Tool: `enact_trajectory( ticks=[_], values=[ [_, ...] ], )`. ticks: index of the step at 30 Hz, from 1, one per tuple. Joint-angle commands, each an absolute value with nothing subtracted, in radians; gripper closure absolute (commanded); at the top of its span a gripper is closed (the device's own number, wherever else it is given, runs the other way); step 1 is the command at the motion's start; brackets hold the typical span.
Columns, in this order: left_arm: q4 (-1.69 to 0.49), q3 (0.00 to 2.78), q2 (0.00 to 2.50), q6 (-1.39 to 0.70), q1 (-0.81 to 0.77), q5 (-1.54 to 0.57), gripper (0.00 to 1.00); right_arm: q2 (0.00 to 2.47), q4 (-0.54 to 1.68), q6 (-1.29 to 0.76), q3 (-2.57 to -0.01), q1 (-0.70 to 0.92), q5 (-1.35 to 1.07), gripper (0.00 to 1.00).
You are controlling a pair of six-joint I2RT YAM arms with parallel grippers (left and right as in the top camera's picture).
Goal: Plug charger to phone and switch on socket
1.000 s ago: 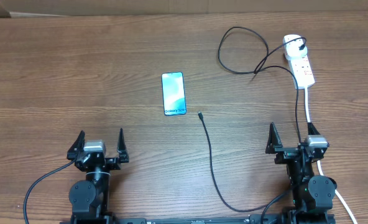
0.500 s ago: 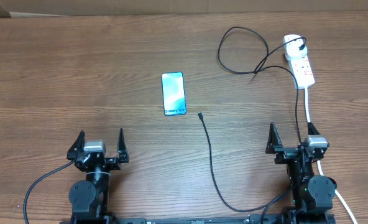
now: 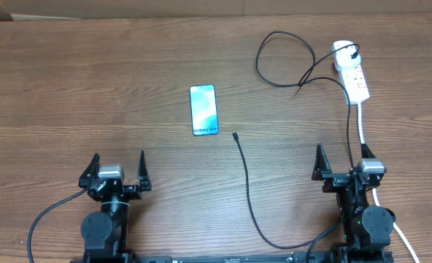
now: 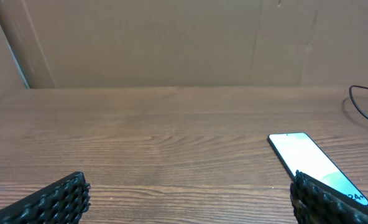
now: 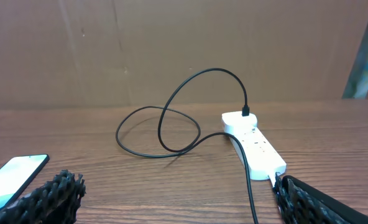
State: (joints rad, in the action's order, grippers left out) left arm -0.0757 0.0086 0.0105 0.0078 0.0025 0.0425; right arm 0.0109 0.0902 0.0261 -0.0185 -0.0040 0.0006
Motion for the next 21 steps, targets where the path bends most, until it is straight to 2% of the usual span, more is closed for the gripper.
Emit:
enact_trajectory(
  ticks=[1,4,6,9,13,18,21],
  values=[
    [-0.074,0.005,0.004,0.023,0.004,0.049,0.0,0.003,0.084,0.031,-0.008,0.005,0.006,0.0],
    [-0.075,0.005,0.004,-0.067,0.004,-0.048,0.0,0.003,0.085,0.031,-0.008,0.005,0.006,0.0],
    [-0.058,0.005,0.004,-0.236,0.004,-0.152,0.0,0.003,0.084,0.031,-0.008,0.005,0.006,0.0],
    [0.044,0.005,0.004,-0.459,0.004,-0.226,0.0,0.003,0.084,0.031,-0.008,0.005,0.006,0.0],
    [0.176,0.005,0.004,-0.65,0.004,-0.242,0.0,0.003,0.084,0.031,-0.008,0.005,0.006,0.0],
    [0.364,0.013,0.004,-0.65,0.006,-0.249,0.0,0.003,0.084,0.031,-0.008,0.005,0.006,0.0],
    [0.377,0.053,0.004,-0.614,0.007,-0.214,0.0,0.003,0.084,0.031,-0.008,0.005,0.006,0.0]
  ],
)
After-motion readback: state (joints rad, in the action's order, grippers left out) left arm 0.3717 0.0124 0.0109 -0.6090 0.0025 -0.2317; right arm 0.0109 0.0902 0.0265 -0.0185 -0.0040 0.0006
